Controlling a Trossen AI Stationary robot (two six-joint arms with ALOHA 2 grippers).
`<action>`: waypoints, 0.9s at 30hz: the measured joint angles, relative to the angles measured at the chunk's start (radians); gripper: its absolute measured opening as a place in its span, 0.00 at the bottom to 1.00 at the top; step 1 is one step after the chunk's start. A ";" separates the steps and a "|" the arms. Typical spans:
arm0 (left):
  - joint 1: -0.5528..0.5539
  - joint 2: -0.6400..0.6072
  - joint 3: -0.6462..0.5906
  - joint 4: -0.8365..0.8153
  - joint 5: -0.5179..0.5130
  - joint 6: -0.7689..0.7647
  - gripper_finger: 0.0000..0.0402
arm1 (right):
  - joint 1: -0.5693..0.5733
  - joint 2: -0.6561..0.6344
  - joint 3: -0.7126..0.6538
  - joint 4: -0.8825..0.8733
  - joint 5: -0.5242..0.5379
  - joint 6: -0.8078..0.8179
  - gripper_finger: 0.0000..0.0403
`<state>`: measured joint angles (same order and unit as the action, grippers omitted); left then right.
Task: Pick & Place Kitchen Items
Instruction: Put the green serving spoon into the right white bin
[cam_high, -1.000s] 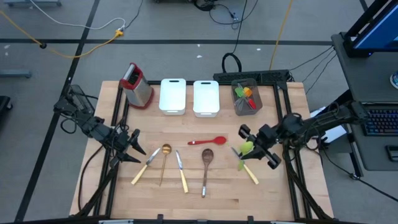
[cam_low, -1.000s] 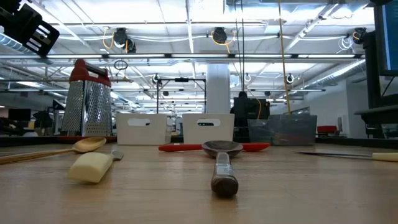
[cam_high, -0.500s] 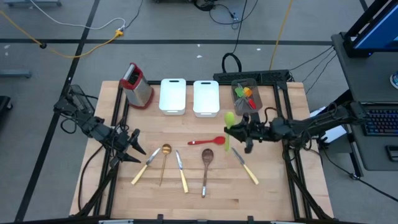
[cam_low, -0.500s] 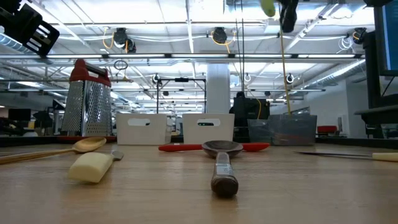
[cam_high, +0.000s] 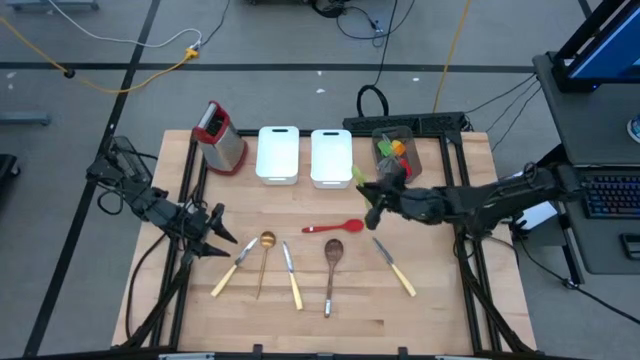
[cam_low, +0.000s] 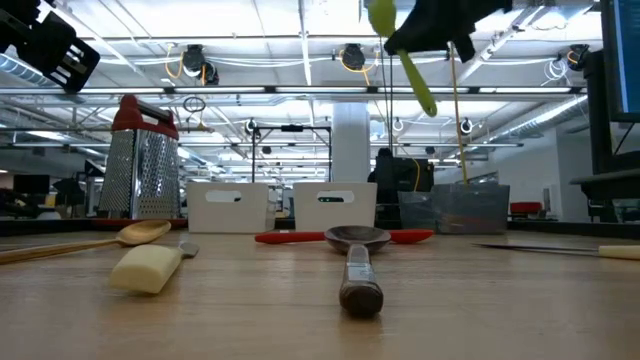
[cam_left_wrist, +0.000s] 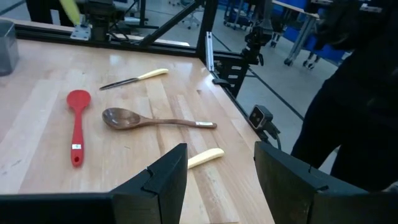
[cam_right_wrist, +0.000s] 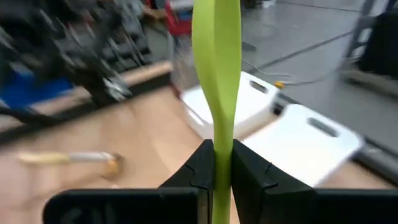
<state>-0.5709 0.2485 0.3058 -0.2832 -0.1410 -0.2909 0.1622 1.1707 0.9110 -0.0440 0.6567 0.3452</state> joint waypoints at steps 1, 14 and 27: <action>0.000 0.000 0.000 0.000 0.000 0.000 0.48 | -0.015 0.018 0.020 -0.033 -0.001 -0.026 0.06; 0.000 0.000 0.000 -0.005 0.000 0.000 0.48 | -0.239 0.194 0.226 -0.087 -0.140 -0.386 0.06; 0.000 0.000 0.000 -0.004 -0.016 0.000 0.48 | -0.514 0.360 0.342 -0.087 -0.471 -0.164 0.06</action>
<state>-0.5713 0.2485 0.3058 -0.2875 -0.1565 -0.2911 -0.3523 1.5308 1.2533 -0.1314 0.1862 0.1810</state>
